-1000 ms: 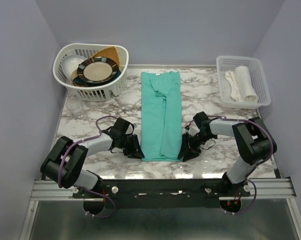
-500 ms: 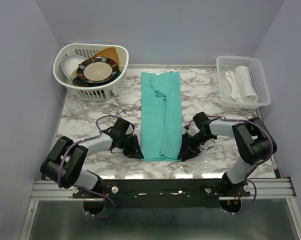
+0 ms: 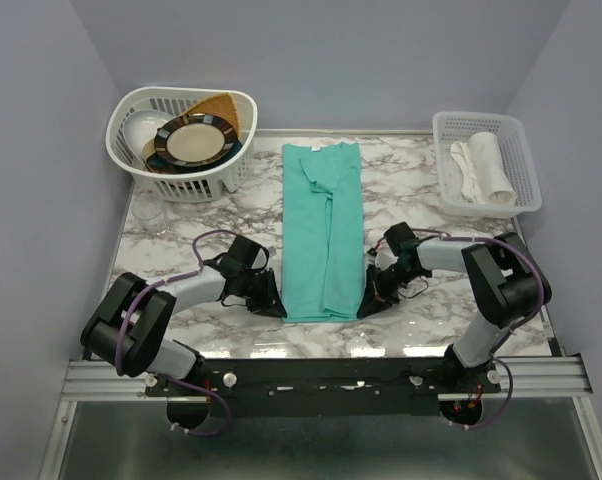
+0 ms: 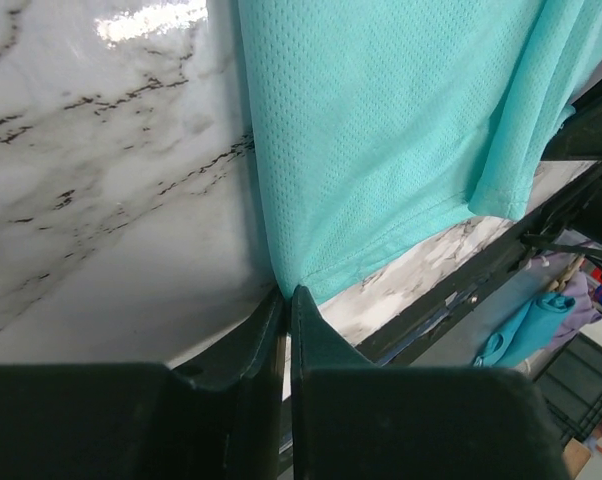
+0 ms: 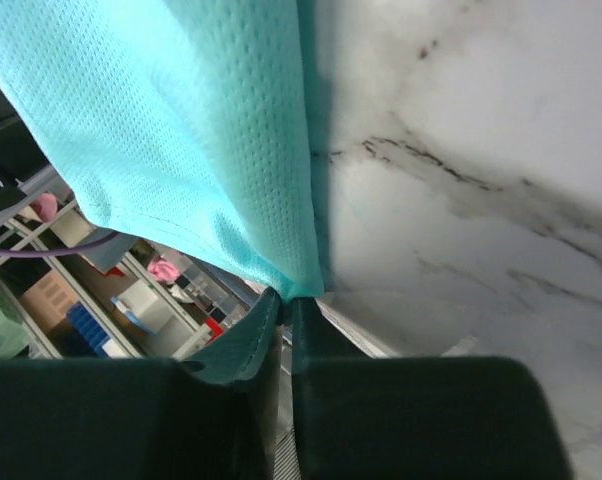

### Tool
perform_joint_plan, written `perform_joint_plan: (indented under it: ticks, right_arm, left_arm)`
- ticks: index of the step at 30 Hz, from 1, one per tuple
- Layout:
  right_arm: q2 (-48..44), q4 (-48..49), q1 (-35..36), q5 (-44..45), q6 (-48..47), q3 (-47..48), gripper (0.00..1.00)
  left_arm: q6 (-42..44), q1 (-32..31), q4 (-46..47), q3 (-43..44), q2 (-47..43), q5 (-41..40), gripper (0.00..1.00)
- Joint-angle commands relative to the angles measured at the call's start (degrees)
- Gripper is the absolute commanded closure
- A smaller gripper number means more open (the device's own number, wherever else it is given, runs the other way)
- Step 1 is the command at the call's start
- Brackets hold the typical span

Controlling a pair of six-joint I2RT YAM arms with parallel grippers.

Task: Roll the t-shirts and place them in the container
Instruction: Roll the T-shirt to the center of the board.

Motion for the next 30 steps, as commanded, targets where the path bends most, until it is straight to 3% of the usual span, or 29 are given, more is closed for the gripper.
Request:
perform_joint_plan:
  ticks: [1,3,18,30]
  right_arm:
    - [3.56,-1.1,-0.47,9.27,1.02,-0.67,0.96]
    - [2.52,-3.46,-0.64,9.8,0.4,0.46,1.0]
    - [-12.52,-9.81,-0.73,8.92,-6.54,0.03,1.0]
    - [-18.06,-11.65,-1.35,7.6,-8.74,3.81,0.99]
  left_arm:
    - [3.84,-0.21,-3.55,-0.82,0.47,-6.9,0.94]
    - [4.54,-0.21,-3.73,-0.73,-0.06,-7.25,1.0]
    - [2.96,-0.3,2.6,1.46,-4.37,2.94,1.0]
    - [8.32,0.75,-1.26,8.76,-5.42,2.68,1.0]
